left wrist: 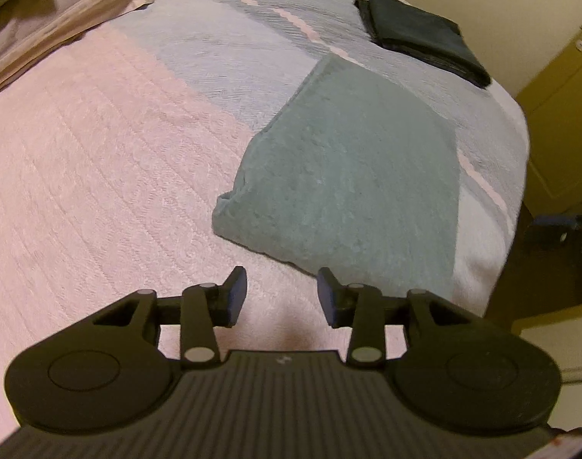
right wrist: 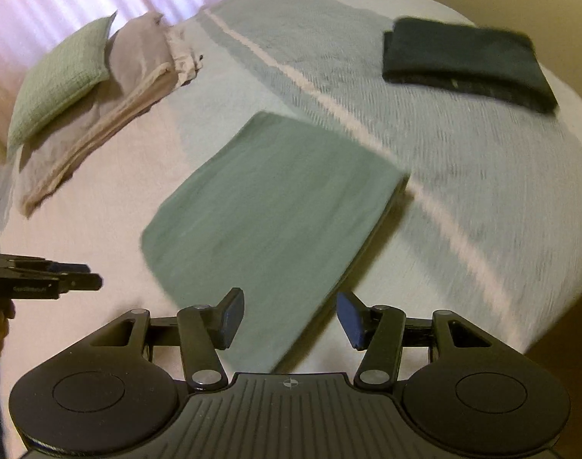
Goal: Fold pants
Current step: 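Open both grippers and raise them above the folded sweatpants, then grasp the folded sweatpants edge with both grippers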
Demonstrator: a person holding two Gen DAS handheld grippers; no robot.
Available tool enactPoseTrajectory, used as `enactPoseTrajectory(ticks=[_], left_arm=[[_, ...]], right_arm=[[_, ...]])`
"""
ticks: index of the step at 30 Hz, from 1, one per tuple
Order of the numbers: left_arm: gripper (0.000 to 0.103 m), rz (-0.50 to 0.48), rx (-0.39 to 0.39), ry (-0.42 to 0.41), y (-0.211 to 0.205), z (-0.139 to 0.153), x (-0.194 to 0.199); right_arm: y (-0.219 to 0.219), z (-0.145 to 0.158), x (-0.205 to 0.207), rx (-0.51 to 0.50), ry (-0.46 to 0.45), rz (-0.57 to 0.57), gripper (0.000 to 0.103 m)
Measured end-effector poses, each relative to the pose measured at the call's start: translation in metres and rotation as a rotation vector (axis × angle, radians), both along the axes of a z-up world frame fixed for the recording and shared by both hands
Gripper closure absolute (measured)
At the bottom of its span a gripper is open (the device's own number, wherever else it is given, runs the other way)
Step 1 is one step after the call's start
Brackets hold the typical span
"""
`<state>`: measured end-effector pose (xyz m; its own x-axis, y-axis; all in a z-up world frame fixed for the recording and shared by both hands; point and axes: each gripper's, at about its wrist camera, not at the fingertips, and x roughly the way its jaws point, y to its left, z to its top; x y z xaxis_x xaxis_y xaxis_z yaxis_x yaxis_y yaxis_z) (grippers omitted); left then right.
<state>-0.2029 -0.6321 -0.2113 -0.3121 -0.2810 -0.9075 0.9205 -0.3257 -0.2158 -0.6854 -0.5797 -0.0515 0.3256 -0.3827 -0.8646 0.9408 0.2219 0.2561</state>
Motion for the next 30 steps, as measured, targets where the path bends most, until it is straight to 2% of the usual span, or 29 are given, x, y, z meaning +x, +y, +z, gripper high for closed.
enactPoseTrajectory(ticks=[3, 5, 7, 11, 13, 15, 17, 20, 23, 25, 30], left_arm=[[0.062, 0.065, 0.001, 0.007, -0.005, -0.009, -0.014], [0.062, 0.148, 0.014, -0.002, -0.006, -0.016, -0.022], [0.06, 0.247, 0.038, 0.018, -0.004, -0.024, -0.027], [0.044, 0.463, 0.076, 0.077, 0.007, -0.04, -0.033], [0.042, 0.568, 0.082, 0.114, 0.012, -0.047, -0.034], [0.037, 0.654, 0.08, 0.157, 0.013, -0.055, -0.035], [0.036, 0.724, 0.084, 0.199, 0.013, -0.067, -0.035], [0.036, 0.795, 0.103, 0.265, 0.015, -0.085, -0.037], [0.036, 0.824, 0.112, 0.294, 0.017, -0.099, -0.039], [0.036, 0.83, 0.115, 0.307, 0.019, -0.106, -0.04], [0.036, 0.841, 0.118, 0.365, 0.025, -0.121, -0.04]], right_arm=[[-0.053, -0.008, -0.021, -0.017, 0.039, 0.122, 0.051], [-0.093, -0.015, -0.033, -0.041, 0.055, 0.22, 0.049], [-0.127, -0.025, -0.039, -0.037, 0.069, 0.297, 0.041], [-0.189, -0.052, -0.039, -0.007, -0.019, 0.459, 0.031], [-0.217, -0.076, -0.03, 0.05, -0.077, 0.528, 0.03], [-0.238, -0.096, -0.019, 0.091, -0.095, 0.588, 0.029], [-0.253, -0.116, -0.003, 0.122, -0.107, 0.663, 0.029], [-0.271, -0.144, 0.019, 0.171, -0.101, 0.747, 0.029], [-0.282, -0.162, 0.03, 0.202, -0.112, 0.819, 0.026], [-0.291, -0.17, 0.032, 0.226, -0.137, 0.84, 0.02], [-0.304, -0.187, 0.032, 0.313, -0.2, 0.852, 0.02]])
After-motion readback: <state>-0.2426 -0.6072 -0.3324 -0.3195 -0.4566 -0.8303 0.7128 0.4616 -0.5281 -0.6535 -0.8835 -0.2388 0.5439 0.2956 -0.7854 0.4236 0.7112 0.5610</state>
